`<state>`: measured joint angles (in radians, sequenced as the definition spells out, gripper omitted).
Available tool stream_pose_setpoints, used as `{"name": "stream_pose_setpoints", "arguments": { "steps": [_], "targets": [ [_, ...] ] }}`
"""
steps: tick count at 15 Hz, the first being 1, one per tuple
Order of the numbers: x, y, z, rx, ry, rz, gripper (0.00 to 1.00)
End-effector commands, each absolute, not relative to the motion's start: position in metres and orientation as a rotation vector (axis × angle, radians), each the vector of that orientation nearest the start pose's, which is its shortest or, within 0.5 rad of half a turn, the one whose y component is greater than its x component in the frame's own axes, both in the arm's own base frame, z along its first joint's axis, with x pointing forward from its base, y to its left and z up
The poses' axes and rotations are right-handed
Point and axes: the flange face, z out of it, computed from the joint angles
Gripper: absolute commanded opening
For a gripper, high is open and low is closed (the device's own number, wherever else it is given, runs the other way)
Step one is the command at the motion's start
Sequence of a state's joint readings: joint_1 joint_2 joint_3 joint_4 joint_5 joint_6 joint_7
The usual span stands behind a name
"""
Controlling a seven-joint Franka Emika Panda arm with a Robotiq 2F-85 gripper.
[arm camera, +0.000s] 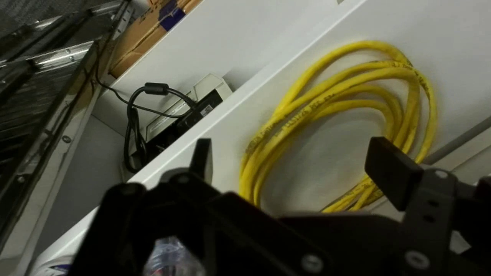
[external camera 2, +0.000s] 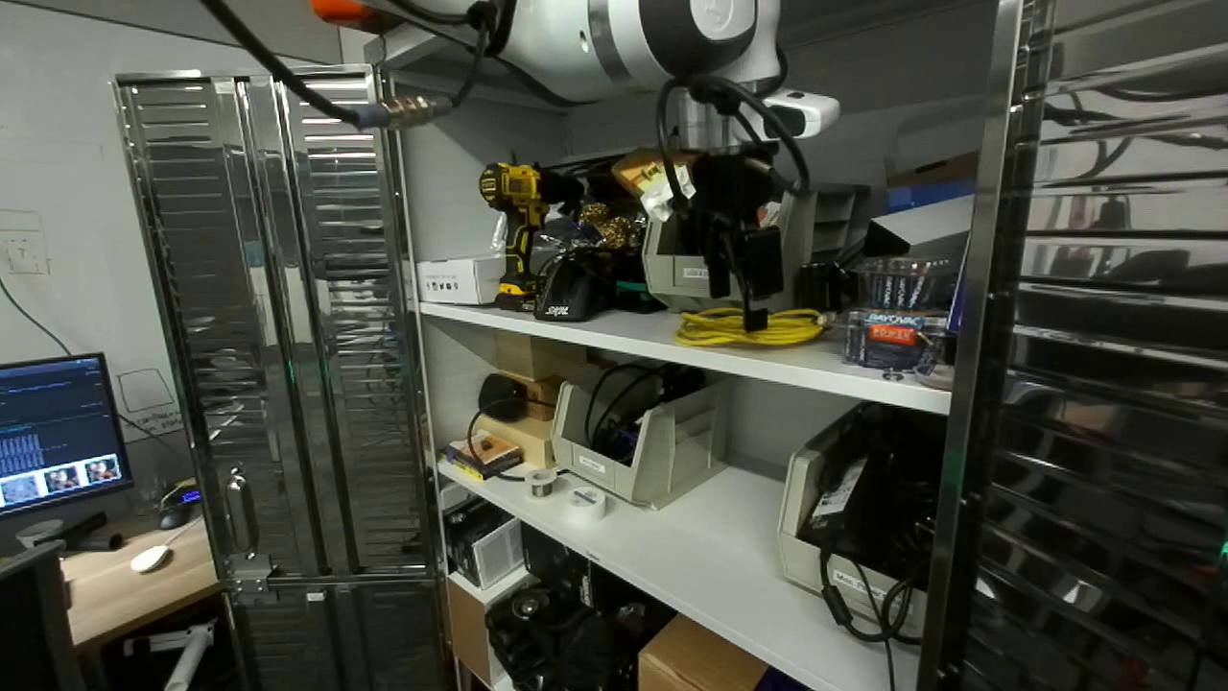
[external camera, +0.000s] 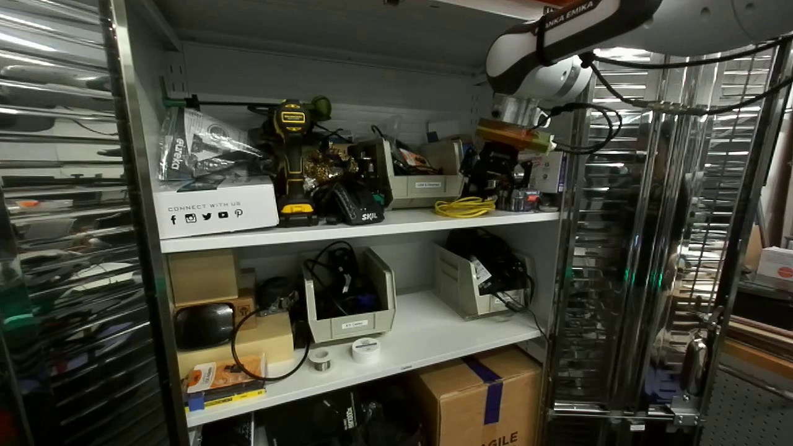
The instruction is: Put the yellow cable in the gray box
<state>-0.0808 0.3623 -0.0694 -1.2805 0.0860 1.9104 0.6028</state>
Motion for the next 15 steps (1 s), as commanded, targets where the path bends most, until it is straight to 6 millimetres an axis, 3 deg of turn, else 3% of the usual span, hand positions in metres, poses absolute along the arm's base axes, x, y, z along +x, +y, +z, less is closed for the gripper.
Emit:
{"name": "stream_pose_setpoints", "arguments": {
  "steps": [1, 10, 11, 12, 15],
  "targets": [
    [0.703, -0.084, 0.582, -2.822, 1.14, -0.341, 1.0],
    [0.71, -0.099, 0.543, -2.933, 1.116, -0.295, 0.99],
    [0.711, -0.097, 0.542, -2.923, 1.113, -0.307, 0.74],
    [0.71, -0.096, 0.545, -2.915, 1.119, -0.323, 0.74],
    [0.703, -0.09, 0.553, -2.913, 1.116, -0.358, 0.5]
  ]
}}
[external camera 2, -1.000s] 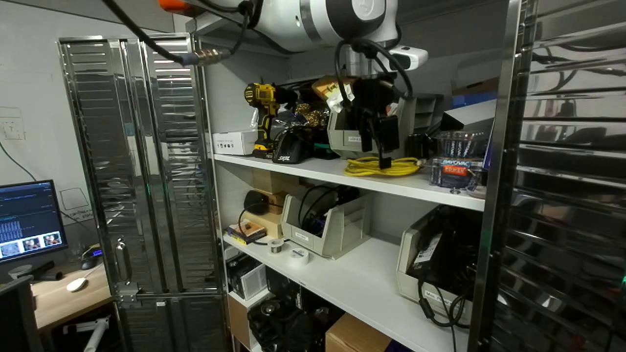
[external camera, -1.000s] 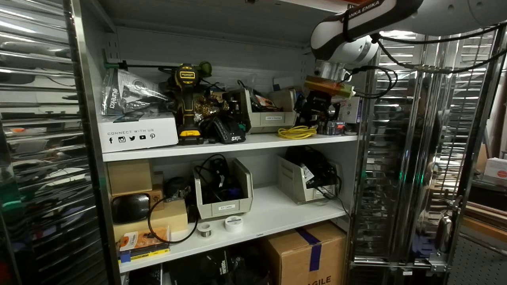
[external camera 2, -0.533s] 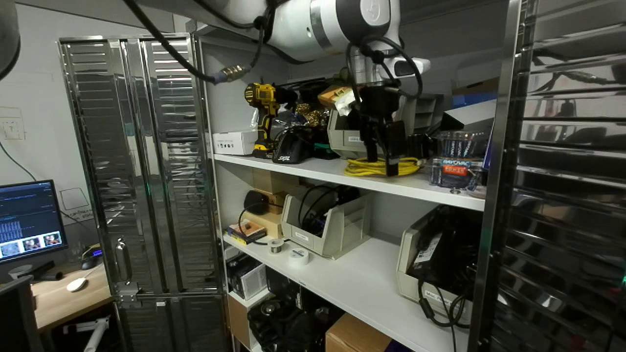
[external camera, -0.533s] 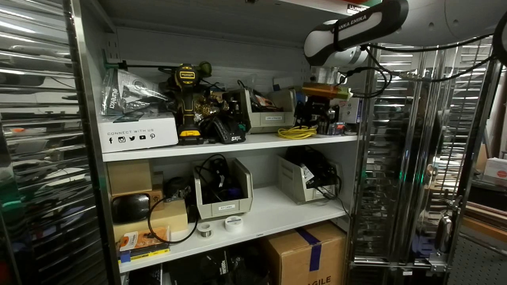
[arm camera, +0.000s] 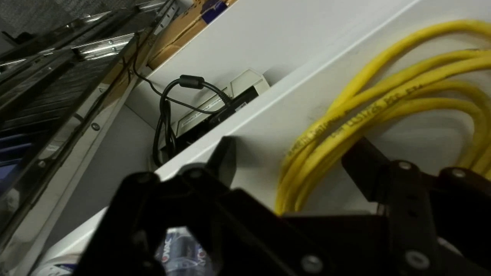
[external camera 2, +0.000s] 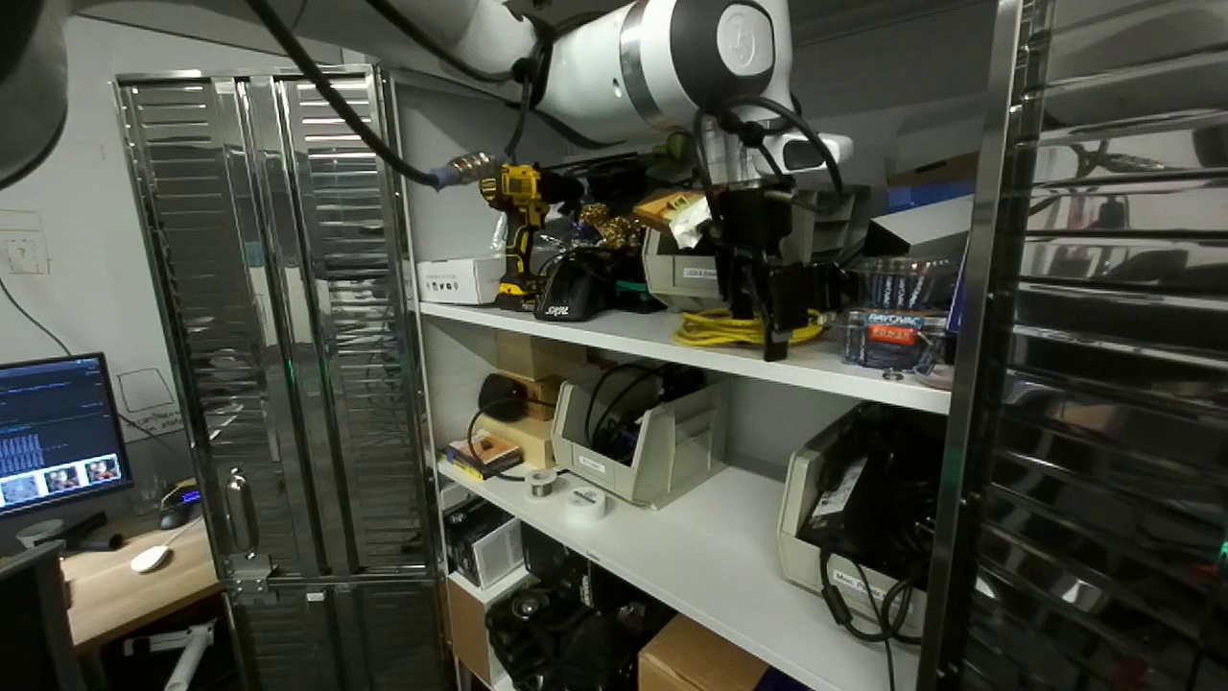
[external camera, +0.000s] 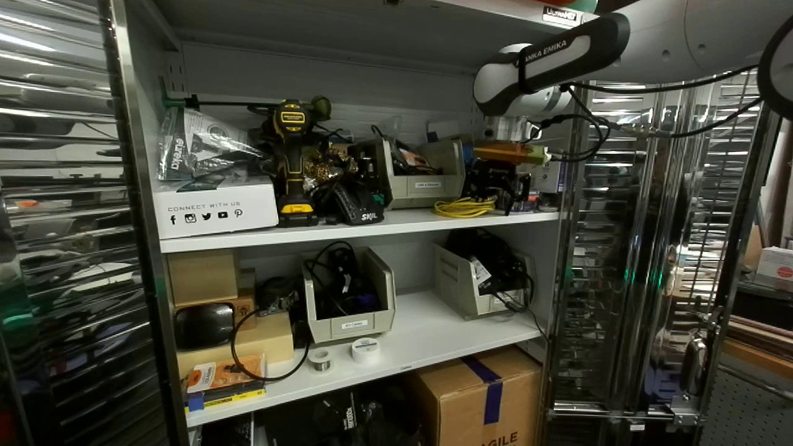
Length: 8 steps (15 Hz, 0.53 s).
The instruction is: Put the yellow cable in the gray box
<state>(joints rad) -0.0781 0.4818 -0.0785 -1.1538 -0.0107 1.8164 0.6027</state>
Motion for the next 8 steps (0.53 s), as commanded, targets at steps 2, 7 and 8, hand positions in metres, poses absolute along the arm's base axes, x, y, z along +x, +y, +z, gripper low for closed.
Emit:
{"name": "stream_pose_setpoints", "arguments": {
  "steps": [2, 7, 8],
  "targets": [
    [0.698, -0.086, 0.551, -2.927, 1.12, -0.36, 0.36],
    [0.679, -0.072, 0.545, -3.014, 1.079, -0.396, 0.02],
    [0.672, -0.067, 0.544, -3.031, 1.059, -0.422, 0.0]
  ]
}}
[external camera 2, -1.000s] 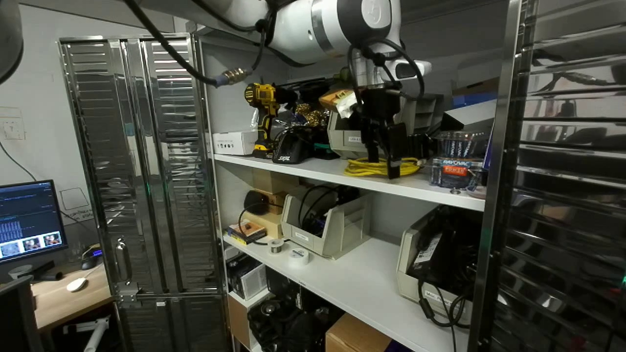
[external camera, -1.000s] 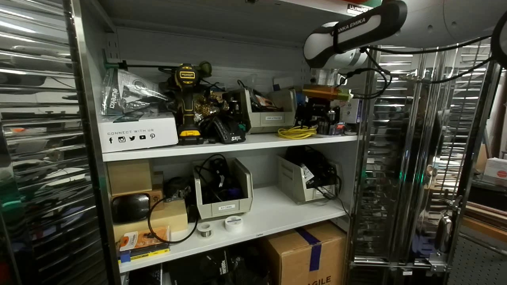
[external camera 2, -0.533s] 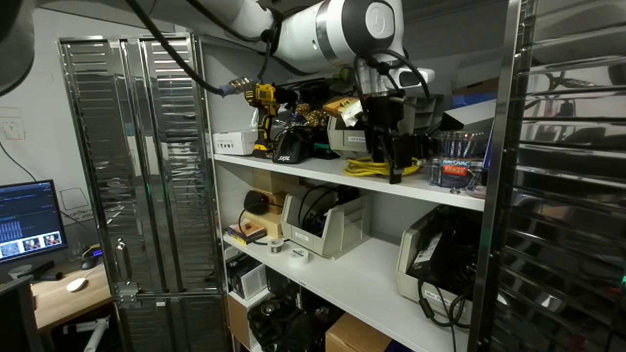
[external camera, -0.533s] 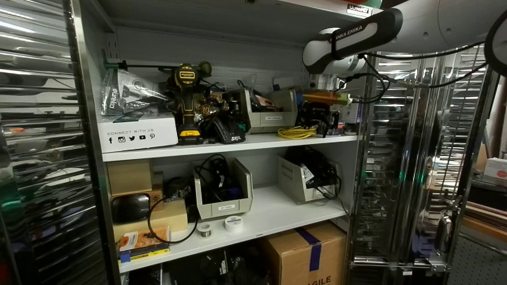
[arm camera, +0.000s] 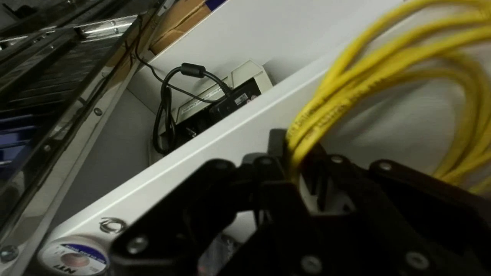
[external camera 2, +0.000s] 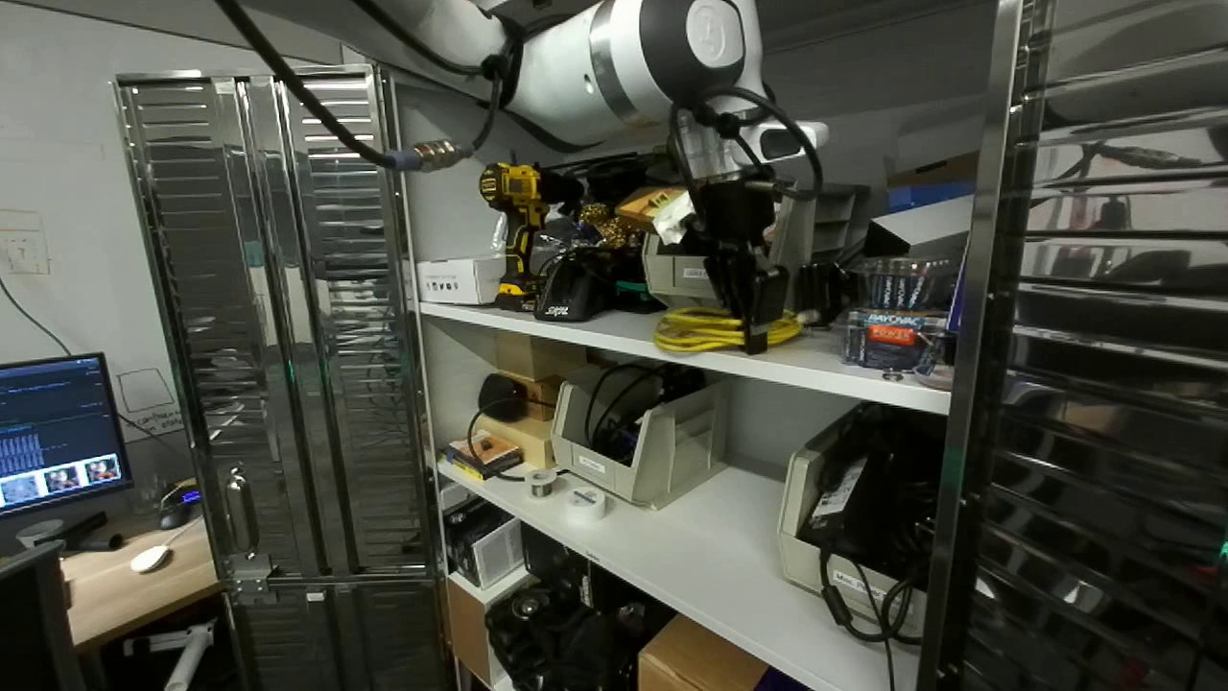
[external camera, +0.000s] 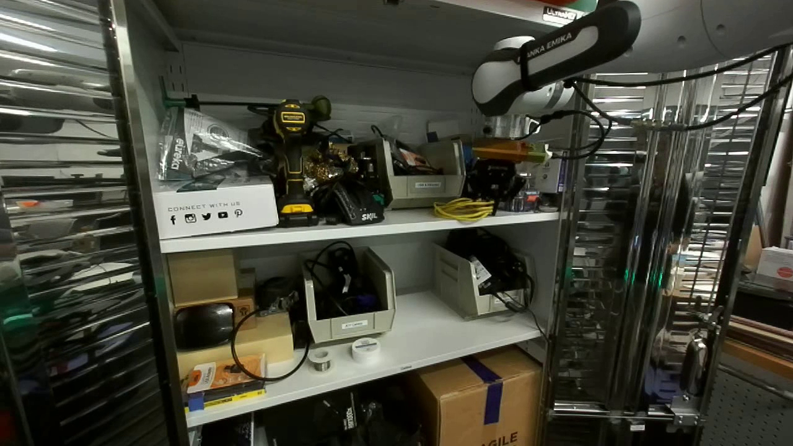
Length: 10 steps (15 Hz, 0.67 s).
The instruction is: Put the yellow cable in the gray box
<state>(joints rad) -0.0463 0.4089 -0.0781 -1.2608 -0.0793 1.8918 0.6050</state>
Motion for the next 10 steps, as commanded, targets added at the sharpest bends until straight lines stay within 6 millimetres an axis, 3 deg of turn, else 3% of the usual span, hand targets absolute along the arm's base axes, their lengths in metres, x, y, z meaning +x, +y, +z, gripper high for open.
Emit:
{"name": "stream_pose_setpoints", "arguments": {
  "steps": [1, 6, 10],
  "targets": [
    [0.663, -0.059, 0.544, -3.058, 1.026, -0.451, 0.0],
    [0.623, -0.027, 0.554, -3.096, 0.913, -0.637, 0.04],
    [0.585, -0.009, 0.565, -2.972, 0.952, -0.931, 0.04]
  ]
}}
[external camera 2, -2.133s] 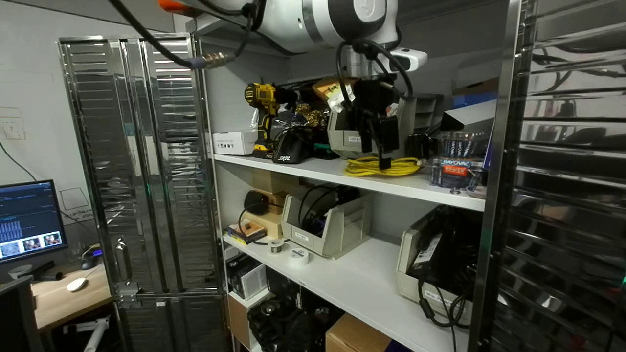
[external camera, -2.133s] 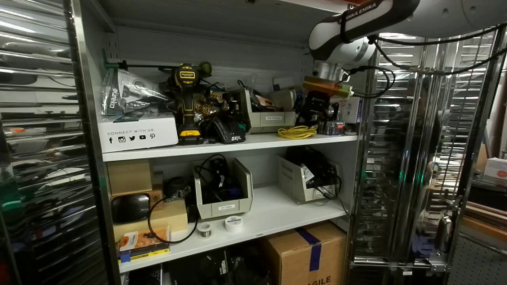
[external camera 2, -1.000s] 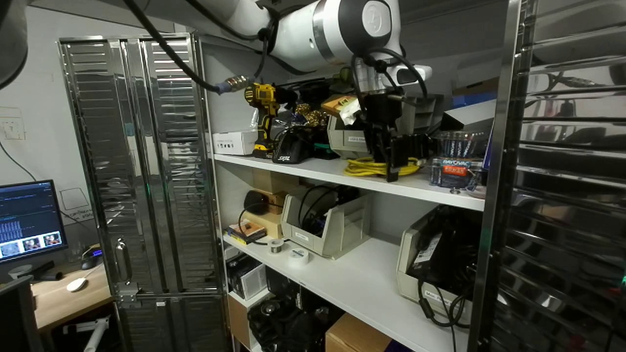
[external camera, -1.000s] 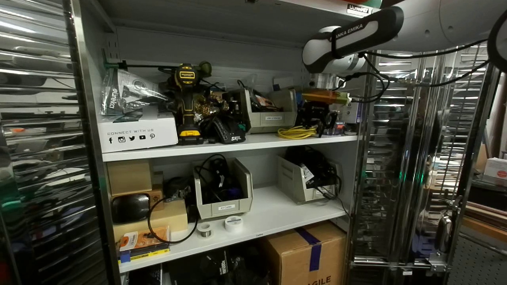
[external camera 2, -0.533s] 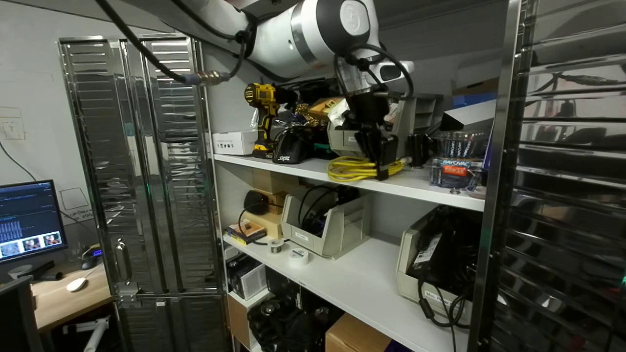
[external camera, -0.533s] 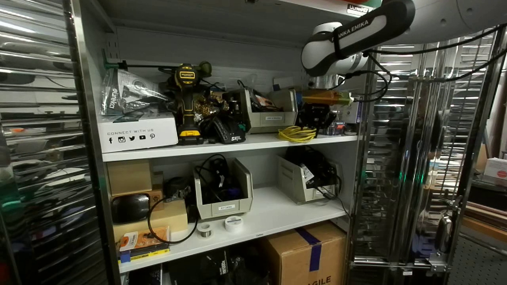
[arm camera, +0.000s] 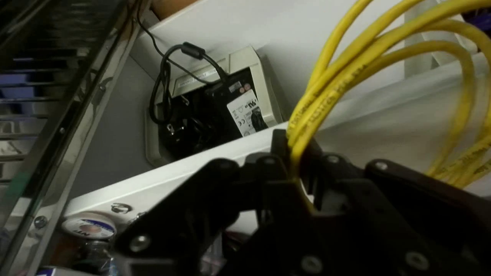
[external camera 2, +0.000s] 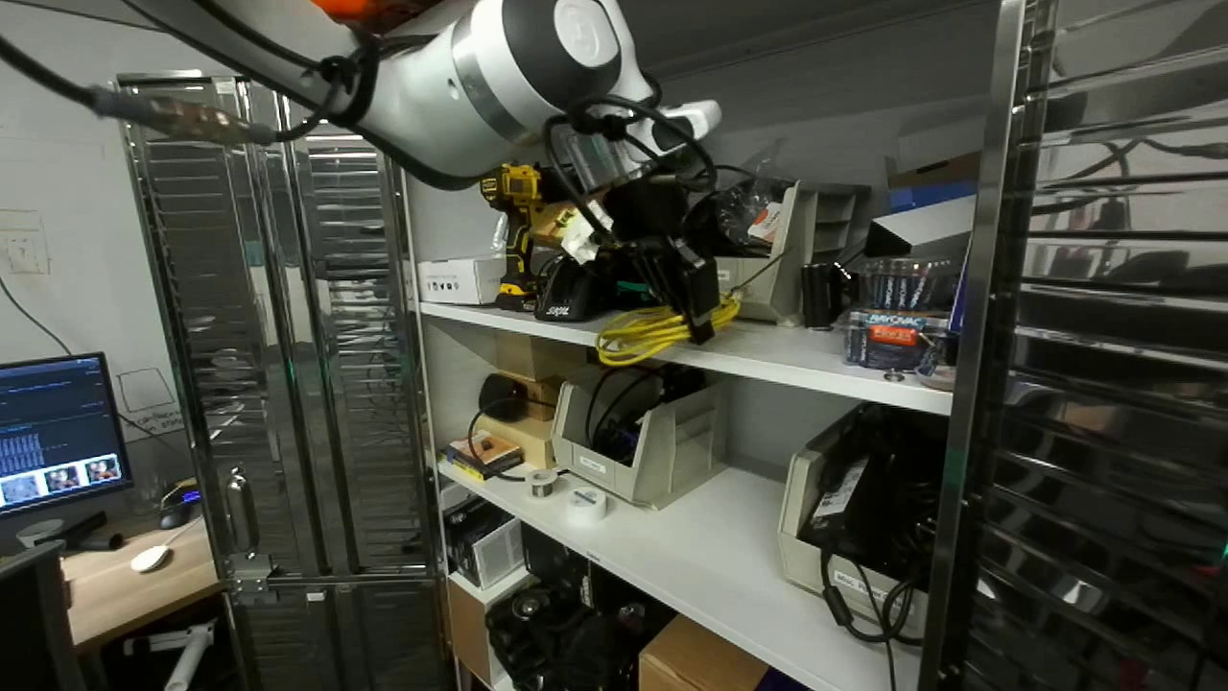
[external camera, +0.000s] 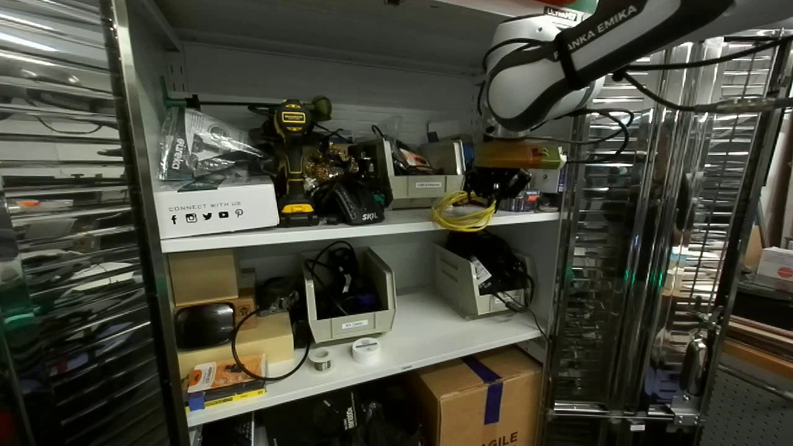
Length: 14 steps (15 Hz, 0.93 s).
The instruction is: Put the yellow cable in the gray box
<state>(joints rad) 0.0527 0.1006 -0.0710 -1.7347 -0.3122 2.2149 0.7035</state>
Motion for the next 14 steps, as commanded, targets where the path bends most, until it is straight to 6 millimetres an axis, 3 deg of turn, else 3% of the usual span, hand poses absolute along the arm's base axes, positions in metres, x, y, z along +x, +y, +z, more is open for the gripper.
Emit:
{"name": "stream_pose_setpoints", "arguments": {
  "steps": [1, 3, 6, 10, 14],
  "targets": [
    [0.572, -0.005, 0.567, -2.933, 0.981, -0.994, 0.04],
    [0.556, 0.001, 0.568, -2.852, 1.029, -1.122, 0.04],
    [0.56, 0.006, 0.579, -2.724, 1.144, -1.286, 0.04],
    [0.596, -0.001, 0.604, -2.535, 1.354, -1.448, 0.03],
    [0.639, -0.003, 0.63, -2.406, 1.48, -1.494, 0.03]
  ]
}}
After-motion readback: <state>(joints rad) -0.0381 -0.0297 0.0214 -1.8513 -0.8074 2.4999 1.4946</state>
